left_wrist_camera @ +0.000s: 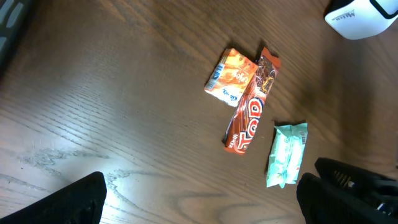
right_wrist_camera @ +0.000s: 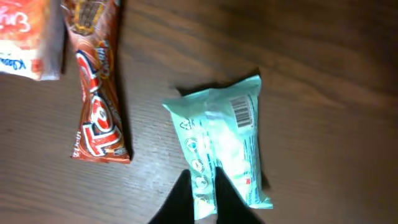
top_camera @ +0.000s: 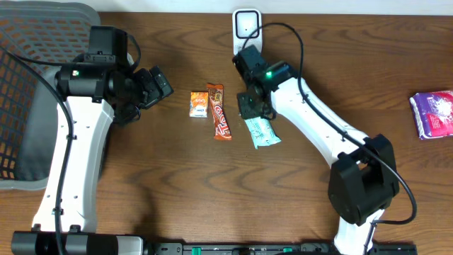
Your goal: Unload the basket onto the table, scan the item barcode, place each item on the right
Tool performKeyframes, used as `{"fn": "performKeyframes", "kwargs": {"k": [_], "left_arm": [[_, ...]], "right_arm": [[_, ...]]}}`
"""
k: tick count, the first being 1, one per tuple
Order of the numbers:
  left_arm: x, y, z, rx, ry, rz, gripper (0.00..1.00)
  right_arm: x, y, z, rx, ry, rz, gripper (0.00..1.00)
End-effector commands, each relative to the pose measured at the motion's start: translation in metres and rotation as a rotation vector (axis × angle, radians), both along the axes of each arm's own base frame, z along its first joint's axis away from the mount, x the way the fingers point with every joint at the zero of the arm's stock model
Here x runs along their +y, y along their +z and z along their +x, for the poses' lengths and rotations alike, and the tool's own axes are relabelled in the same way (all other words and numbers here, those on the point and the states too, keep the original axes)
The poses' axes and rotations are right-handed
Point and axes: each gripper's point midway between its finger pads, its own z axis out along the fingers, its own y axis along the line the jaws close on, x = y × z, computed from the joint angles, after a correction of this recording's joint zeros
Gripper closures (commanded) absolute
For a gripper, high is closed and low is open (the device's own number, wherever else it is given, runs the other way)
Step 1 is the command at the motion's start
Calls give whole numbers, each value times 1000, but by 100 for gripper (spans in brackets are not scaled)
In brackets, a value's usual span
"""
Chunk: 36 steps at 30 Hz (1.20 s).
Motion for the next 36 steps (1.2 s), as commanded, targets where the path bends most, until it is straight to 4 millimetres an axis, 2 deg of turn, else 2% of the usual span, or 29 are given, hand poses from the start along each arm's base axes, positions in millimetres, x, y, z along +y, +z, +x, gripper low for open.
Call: {"fn": "performKeyframes", "kwargs": {"k": [1,2,3,4,7,14,17,24,29,32,36], "left_arm": [[2,0,1,-2,-8,7,2],[2,0,1,-2,-8,7,2],[2,0,1,-2,-8,7,2],[2,0,1,-2,-8,7,2],[2,0,1,-2,-8,7,2],[2,0,1,-2,-8,7,2],[2,0,1,-2,-8,7,2],[2,0,1,-2,-8,7,2],[2,0,1,-2,-8,7,2],[2,0,1,-2,-8,7,2],[2,0,1,-2,-8,7,2]], "right_arm": [[9,-4,-12,1,77,-43,85],[7,-7,-13,-2,79,-66,81],[3,-11,-16,-10,81,-108,64],[-2,-14,-17,-21,83,-152,55],[-11,-26,-22,-66,100,-272,37],[-19,-48,-29,-172,135,-430,29],[-18,-58,-31,-202,139,-435,32],[-21,-77,-32,-242,132,-434,53],[-27,-82,-33,-242,127,-446,58],[-25,-82,-32,-250,124,-438,65],[-23,-80,-29,-253,94,-410,84]]}}
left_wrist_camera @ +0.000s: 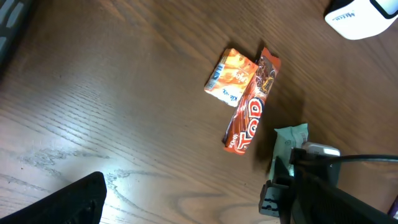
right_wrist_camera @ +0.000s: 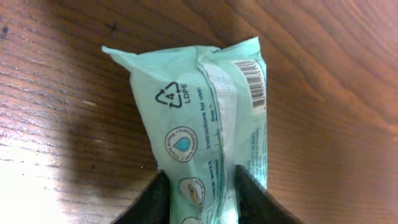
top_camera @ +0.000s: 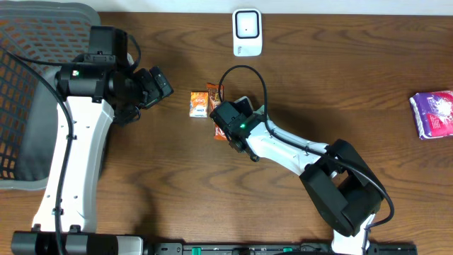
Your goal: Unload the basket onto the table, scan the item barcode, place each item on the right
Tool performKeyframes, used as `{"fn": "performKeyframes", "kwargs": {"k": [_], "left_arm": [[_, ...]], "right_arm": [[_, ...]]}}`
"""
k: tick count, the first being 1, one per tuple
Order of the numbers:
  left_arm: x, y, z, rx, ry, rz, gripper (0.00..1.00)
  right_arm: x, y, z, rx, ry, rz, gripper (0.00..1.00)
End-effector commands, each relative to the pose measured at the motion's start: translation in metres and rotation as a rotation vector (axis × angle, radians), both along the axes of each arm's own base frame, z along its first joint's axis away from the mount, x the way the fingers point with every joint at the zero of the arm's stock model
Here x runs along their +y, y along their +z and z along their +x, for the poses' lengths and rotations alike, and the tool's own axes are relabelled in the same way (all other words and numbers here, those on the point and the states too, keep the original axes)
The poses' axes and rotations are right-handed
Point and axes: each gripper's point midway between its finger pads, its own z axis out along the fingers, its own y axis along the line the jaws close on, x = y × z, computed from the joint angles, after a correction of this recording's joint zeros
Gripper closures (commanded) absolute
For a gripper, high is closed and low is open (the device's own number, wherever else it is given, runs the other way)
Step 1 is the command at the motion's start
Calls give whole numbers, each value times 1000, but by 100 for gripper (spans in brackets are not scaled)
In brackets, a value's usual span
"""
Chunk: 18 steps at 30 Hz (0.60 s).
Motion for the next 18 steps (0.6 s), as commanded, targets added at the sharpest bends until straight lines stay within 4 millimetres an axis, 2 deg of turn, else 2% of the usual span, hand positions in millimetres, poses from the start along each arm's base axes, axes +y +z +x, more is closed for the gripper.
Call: {"fn": "performKeyframes", "kwargs": {"k": [1,5,12,15,18], "left_arm": [[2,0,1,-1,-8,7,2],[2,0,1,-1,-8,7,2],[2,0,1,-1,-8,7,2],[2,0,1,-1,-8,7,2],[2,0,1,-1,-8,7,2]], "right_arm": [[-1,-1,0,9,-39,36,89],[16,11,4,104,-57,215,99],[42,50,19,320,-9,668,99],[33,59,23,409,-12,848,99],[9,60,26,450,-47,929,99]]}}
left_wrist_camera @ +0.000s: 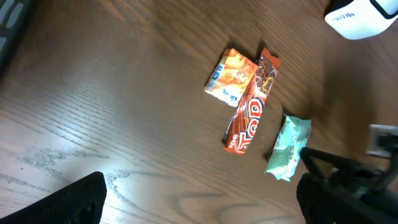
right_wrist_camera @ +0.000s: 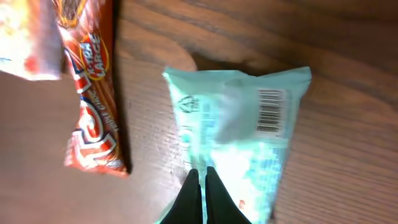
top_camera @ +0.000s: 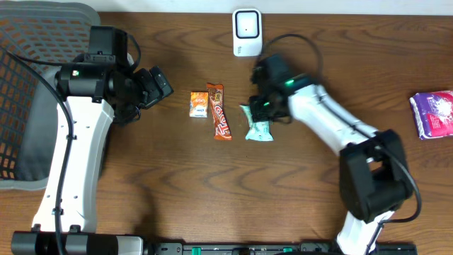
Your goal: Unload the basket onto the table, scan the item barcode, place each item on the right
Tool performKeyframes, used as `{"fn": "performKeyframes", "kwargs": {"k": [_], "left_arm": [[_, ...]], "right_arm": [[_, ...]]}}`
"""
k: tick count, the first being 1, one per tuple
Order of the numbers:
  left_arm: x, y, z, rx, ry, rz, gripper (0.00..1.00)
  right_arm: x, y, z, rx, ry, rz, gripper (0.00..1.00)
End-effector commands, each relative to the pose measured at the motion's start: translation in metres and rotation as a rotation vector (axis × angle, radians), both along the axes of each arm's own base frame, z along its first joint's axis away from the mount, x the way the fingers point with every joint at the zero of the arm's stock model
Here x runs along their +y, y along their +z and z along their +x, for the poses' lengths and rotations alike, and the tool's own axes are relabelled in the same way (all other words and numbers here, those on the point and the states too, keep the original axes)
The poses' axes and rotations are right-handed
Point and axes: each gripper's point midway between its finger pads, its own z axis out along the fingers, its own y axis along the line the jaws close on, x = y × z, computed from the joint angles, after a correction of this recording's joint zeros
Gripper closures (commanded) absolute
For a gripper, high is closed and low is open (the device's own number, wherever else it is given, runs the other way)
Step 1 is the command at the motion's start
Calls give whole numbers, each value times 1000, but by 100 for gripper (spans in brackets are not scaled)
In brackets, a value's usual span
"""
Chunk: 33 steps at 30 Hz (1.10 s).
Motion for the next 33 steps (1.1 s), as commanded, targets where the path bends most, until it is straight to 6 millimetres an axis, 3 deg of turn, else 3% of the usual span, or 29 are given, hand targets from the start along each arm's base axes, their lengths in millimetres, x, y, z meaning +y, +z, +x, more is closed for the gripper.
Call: {"fn": "performKeyframes", "kwargs": {"k": [1,4,6,10,14,19,23,28,33], "left_arm": [[2,0,1,-1,-7,7,2],[2,0,1,-2,-8,7,2],[2,0,1,-1,-7,7,2],[2,0,1,-1,-7,7,2],[2,0,1,-1,-7,7,2],[2,0,1,-1,-7,7,2],[2,0,1,-1,-7,7,2],[2,0,1,-2,-8,7,2],[2,0,1,-1,-7,7,2]], "right_arm": [[-5,21,-5,68,25,217,99],[-25,18,-1,61,14,203,99],[-27,19,0,60,9,203,89],[-17,22,-3,52,36,203,69],[-8,15,-4,12,60,76,59],[-10,2,-6,-107,26,-275,56],[-5,11,-7,-271,-36,-521,51],[7,19,-13,-401,-64,-656,50],[8,3,-12,-448,-102,-746,50]]}}
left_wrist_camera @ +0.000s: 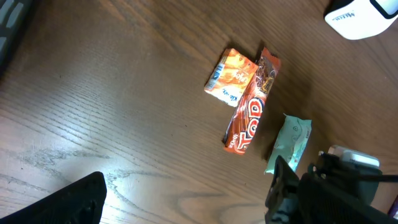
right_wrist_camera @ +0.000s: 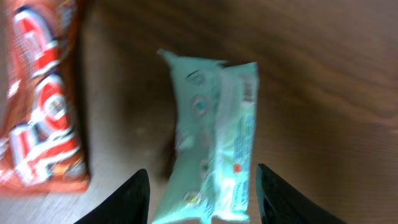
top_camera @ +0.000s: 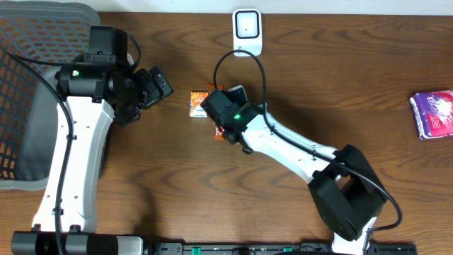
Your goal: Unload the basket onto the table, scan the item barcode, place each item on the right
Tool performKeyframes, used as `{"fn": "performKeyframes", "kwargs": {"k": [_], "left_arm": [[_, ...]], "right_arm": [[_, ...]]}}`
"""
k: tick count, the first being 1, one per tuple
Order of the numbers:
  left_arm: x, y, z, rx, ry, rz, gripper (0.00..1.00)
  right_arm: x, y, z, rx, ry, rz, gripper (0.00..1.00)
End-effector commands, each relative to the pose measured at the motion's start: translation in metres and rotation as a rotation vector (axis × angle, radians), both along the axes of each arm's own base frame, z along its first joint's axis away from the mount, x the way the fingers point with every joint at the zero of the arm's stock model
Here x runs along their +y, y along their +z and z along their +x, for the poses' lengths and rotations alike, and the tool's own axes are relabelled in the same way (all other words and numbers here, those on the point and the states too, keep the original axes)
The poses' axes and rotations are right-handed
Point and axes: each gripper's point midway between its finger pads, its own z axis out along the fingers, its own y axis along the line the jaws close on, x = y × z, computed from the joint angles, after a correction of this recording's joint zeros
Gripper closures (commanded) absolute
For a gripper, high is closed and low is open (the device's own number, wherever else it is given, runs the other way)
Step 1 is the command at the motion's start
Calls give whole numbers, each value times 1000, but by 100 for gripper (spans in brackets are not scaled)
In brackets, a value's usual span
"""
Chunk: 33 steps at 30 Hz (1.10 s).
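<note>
A mint-green packet [right_wrist_camera: 211, 140] lies on the brown table [top_camera: 177, 184], its printed side up and blurred. My right gripper [right_wrist_camera: 202, 190] is open, one finger [right_wrist_camera: 134, 199] on each side of the packet's near end. In the overhead view the right wrist [top_camera: 230, 117] hides the packet. The left wrist view shows the packet [left_wrist_camera: 289, 144] beside the red bar. The white scanner [top_camera: 247, 30] stands at the table's far edge. My left gripper [top_camera: 152, 85] hovers open well to the left, holding nothing.
A red candy bar [left_wrist_camera: 252, 106] and a small orange packet [left_wrist_camera: 231, 78] lie just left of the mint packet. A pink-purple pack [top_camera: 433, 113] sits at the far right. A dark mesh basket [top_camera: 28, 85] fills the left side.
My right gripper was shut with its tips at the packet's near end; now it is open astride the packet. The right wrist now sits over the snacks from the left. The left arm is unchanged.
First my right gripper was shut at the near end of the tilted packet. Then its fingers stood apart around the packet. Then it was shut again, and the packet lay a little farther back and straighter. Now the gripper is open over it.
</note>
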Motion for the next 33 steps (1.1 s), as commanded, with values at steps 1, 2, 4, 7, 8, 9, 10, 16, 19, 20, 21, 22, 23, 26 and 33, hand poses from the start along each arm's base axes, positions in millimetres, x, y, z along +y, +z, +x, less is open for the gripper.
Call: {"fn": "performKeyframes", "kwargs": {"k": [1,2,4,7,8,9,10,16,19,20,21,22,23,26,33], "left_arm": [[1,0,1,-1,-8,6,2],[2,0,1,-1,-8,7,2],[2,0,1,-1,-8,7,2],[1,0,1,-1,-8,6,2],[2,0,1,-1,-8,7,2],[1,0,1,-1,-8,6,2],[1,0,1,-1,-8,6,2],[2,0,1,-1,-8,7,2],[2,0,1,-1,-8,7,2],[2,0,1,-1,-8,7,2],[2,0,1,-1,-8,7,2],[2,0,1,-1,-8,7,2],[1,0,1,-1,-8,6,2],[1,0,1,-1,-8,6,2],[2,0,1,-1,-8,7,2]], "right_arm": [[-17,-12,15,-102,-95,-116,48],[-18,-25,15,-86,-95,-134,46],[-20,-35,14,-70,-93,-152,46],[-21,-45,12,-48,-90,-165,50],[-21,-47,12,-44,-91,-168,51],[-22,-47,12,-42,-92,-169,52],[-23,-48,12,-38,-94,-168,53],[-22,-62,14,56,-125,-46,81],[-17,-69,12,163,-149,95,98],[-15,-70,13,203,-158,155,99],[-12,-70,13,243,-155,218,99],[-7,-69,14,283,-140,286,99],[-1,-67,15,333,-115,374,99],[13,-47,20,447,-33,645,99],[4,31,30,594,165,1295,99]]}}
